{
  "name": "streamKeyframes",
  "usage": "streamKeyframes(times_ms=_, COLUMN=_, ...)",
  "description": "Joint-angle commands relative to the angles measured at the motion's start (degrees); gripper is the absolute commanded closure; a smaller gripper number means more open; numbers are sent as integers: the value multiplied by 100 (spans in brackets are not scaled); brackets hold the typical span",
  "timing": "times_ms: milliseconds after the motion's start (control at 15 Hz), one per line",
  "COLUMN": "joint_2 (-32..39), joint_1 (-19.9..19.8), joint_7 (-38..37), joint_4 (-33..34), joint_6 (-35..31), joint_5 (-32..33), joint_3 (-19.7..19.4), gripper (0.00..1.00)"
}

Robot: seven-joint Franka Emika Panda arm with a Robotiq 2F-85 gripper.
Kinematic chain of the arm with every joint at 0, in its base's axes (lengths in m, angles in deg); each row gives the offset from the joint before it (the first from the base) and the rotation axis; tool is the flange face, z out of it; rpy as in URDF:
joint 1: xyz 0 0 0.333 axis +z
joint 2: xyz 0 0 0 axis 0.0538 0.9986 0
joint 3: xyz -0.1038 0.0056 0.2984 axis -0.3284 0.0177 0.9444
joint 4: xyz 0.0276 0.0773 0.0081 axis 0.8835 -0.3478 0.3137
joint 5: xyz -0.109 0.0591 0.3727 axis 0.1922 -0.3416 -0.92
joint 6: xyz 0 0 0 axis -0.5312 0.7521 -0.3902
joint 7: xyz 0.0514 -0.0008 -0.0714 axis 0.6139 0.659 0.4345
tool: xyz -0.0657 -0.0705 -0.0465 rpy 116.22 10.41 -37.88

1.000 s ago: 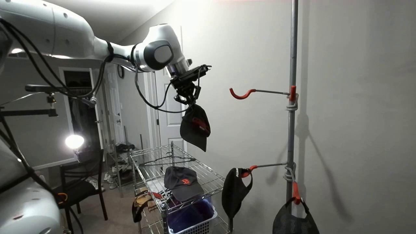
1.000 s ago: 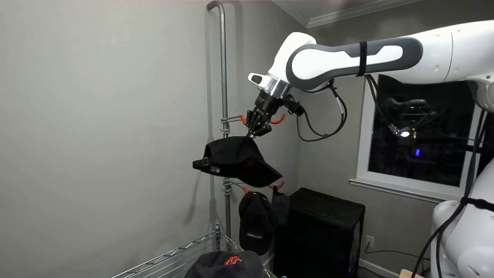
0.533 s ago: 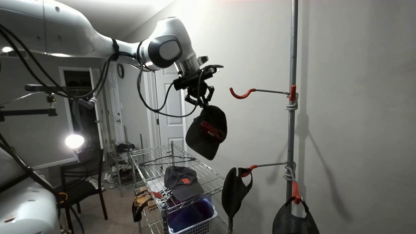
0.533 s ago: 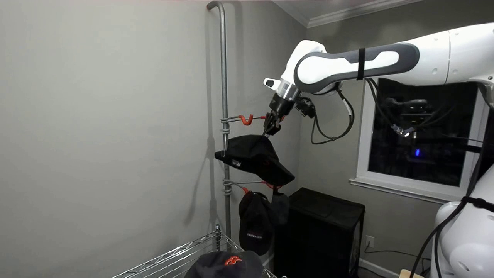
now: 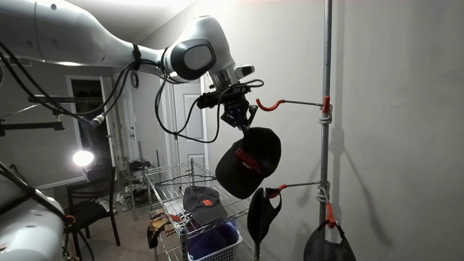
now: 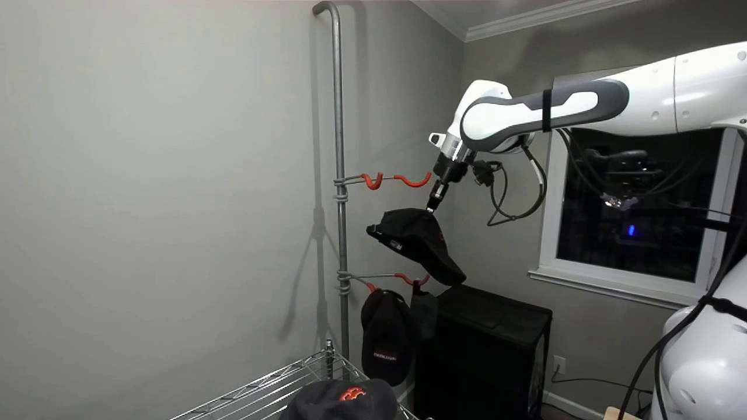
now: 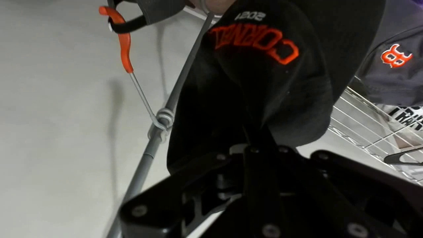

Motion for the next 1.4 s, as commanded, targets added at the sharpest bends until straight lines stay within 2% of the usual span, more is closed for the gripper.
streamKeyframes(times_ms=0, joint_2=-258, joint_1=-114, joint_7=-591, joint_4=-342, joint_6=-85, joint_5=-227, joint_3=-286, gripper=100)
streamKeyframes(times_ms=200, joint_2=-335, joint_1=-209, joint_7=-1016, joint_4=-449, joint_6=-297, joint_5=-484, joint_3=-502, gripper=100)
streamKeyframes(times_ms=667, joint_2=-403, joint_1=-561, joint_7=-2280, joint_4=-290, joint_6=-1341, joint_5=-498, joint_3=-546, gripper=100)
streamKeyframes(times_ms=933, joint_2=-388, joint_1=-697, joint_7=-2746, joint_4=-237, joint_6=-2070, joint_5=-307, joint_3=-432, gripper=100)
streamKeyframes(times_ms=1333, joint_2=-418, joint_1=-1391, joint_7=-3570, joint_4=13, joint_6=-2966, joint_5=563, joint_3=52, gripper=100)
